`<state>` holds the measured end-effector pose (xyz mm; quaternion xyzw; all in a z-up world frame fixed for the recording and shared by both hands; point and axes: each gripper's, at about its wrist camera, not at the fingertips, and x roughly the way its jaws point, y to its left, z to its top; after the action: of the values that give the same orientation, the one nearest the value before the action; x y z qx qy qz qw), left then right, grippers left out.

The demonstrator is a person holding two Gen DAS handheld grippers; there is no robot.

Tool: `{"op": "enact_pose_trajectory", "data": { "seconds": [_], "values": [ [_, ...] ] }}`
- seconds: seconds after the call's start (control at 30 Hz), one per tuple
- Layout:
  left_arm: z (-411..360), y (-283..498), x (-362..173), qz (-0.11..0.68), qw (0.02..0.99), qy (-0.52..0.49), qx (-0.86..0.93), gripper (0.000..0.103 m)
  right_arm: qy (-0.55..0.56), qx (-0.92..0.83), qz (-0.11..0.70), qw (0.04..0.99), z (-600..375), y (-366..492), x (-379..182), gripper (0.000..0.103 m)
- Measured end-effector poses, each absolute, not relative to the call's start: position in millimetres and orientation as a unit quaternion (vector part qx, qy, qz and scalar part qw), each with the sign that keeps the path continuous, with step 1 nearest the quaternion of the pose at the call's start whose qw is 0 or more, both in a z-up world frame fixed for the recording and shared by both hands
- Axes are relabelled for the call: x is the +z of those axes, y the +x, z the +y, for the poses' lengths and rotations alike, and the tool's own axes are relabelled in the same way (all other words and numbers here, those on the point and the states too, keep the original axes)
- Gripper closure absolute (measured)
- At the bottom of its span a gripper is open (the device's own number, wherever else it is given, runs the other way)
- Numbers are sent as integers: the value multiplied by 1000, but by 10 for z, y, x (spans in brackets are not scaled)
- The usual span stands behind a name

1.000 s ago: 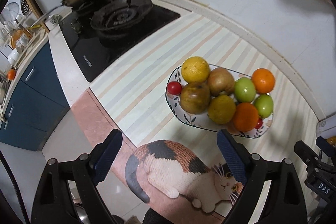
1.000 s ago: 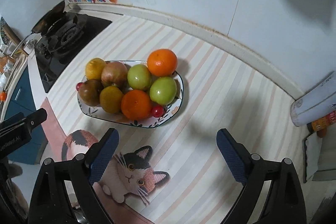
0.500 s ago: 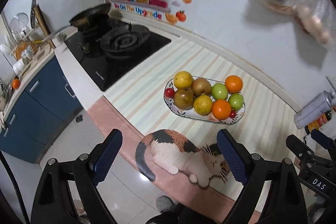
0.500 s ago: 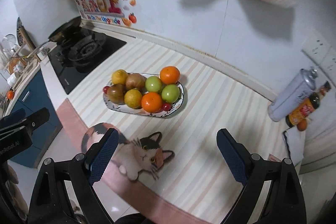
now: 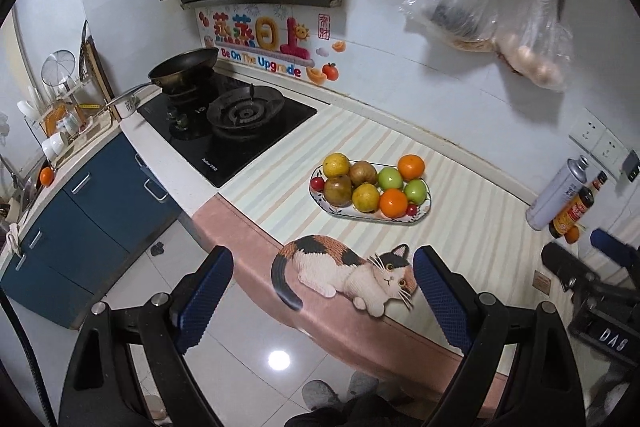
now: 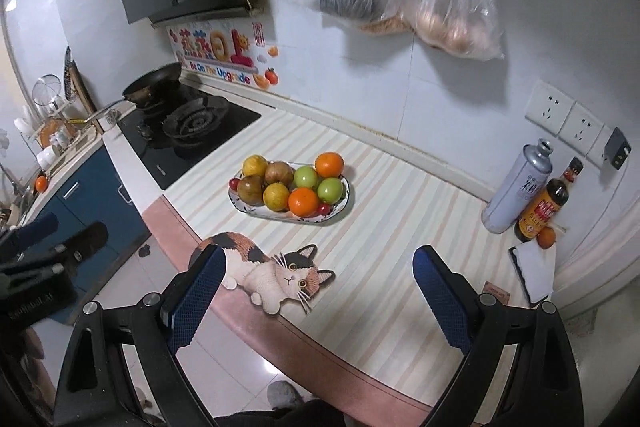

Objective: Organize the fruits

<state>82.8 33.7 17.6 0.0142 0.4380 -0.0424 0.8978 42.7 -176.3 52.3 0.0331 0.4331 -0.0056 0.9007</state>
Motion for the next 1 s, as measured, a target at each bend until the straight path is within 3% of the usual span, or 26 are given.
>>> {"op": "enact_pose_trajectory", "data": {
  "seconds": [0.5, 0.97, 1.0],
  "values": [
    [175, 560, 442, 414, 909, 8, -42, 11, 40, 20, 415, 909, -1890, 260, 779, 6],
    [88, 1146, 160, 433, 901, 19, -24, 11, 52, 8, 432, 900, -1992, 977, 392, 2],
    [82, 1203, 131, 436, 900, 22, -23, 7, 50, 5, 433, 900, -1997, 1034, 368, 2]
  ]
}}
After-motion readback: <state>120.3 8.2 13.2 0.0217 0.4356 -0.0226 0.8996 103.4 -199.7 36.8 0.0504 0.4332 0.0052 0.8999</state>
